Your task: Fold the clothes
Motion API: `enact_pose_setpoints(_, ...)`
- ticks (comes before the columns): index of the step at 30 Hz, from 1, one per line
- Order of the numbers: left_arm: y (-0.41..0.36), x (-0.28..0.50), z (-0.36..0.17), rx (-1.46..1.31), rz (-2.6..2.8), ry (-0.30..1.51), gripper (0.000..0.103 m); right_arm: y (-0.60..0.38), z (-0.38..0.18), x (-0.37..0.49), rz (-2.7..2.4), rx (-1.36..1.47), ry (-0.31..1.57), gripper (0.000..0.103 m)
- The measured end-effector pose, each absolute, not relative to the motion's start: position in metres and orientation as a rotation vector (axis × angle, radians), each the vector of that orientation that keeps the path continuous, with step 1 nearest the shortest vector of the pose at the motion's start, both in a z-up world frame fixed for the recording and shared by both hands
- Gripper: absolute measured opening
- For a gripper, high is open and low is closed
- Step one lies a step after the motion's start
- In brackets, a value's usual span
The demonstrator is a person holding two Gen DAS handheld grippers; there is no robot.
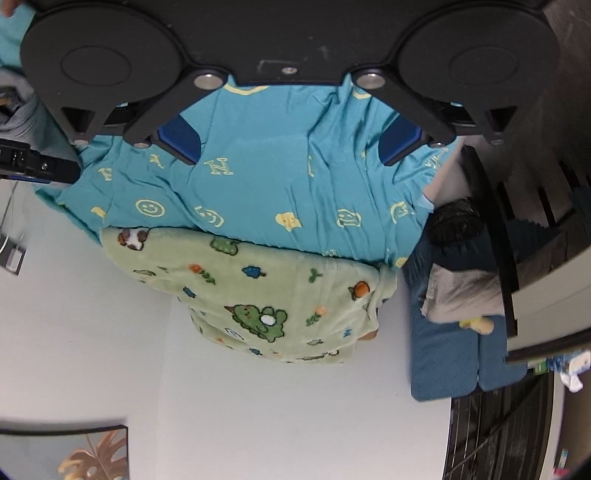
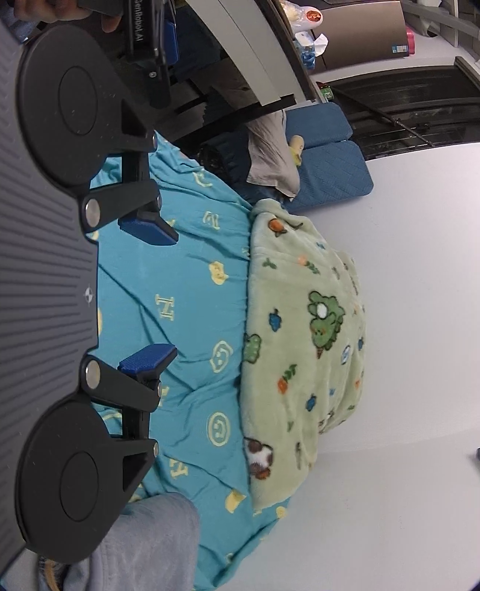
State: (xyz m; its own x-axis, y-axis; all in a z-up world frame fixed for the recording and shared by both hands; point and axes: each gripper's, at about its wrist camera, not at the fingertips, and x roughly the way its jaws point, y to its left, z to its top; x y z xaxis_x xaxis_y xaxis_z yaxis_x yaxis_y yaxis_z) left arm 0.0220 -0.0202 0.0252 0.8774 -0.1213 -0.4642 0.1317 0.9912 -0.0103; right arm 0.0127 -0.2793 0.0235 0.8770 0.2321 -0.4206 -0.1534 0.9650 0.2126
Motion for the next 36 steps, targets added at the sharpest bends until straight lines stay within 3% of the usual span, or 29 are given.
enact_pose_setpoints(15,-0.026,0.014,0.015,0.067,-0.107,0.462,0.103,-0.272,0.008,0.013,0.175,0.114,0.48,0.076)
enact_pose_setpoints(17,-0.027,0.013,0.013,0.069,-0.108,0.461,0.103,-0.272,0.007,0.015,0.171,0.117,0.482,0.08)
enact_pose_setpoints(19,-0.027,0.013,0.013,0.069,-0.103,0.46,0.103,-0.272,0.007,0.015,0.162,0.114,0.467,0.092)
enact_pose_setpoints(22,-0.026,0.013,0.013,0.063,-0.104,0.462,0.103,-0.271,0.006,0.016,0.155,0.114,0.457,0.101)
enact_pose_setpoints(36,-0.025,0.014,0.011,0.058,-0.113,0.469,0.103,-0.265,-0.001,0.022,0.146,0.096,0.5,0.103)
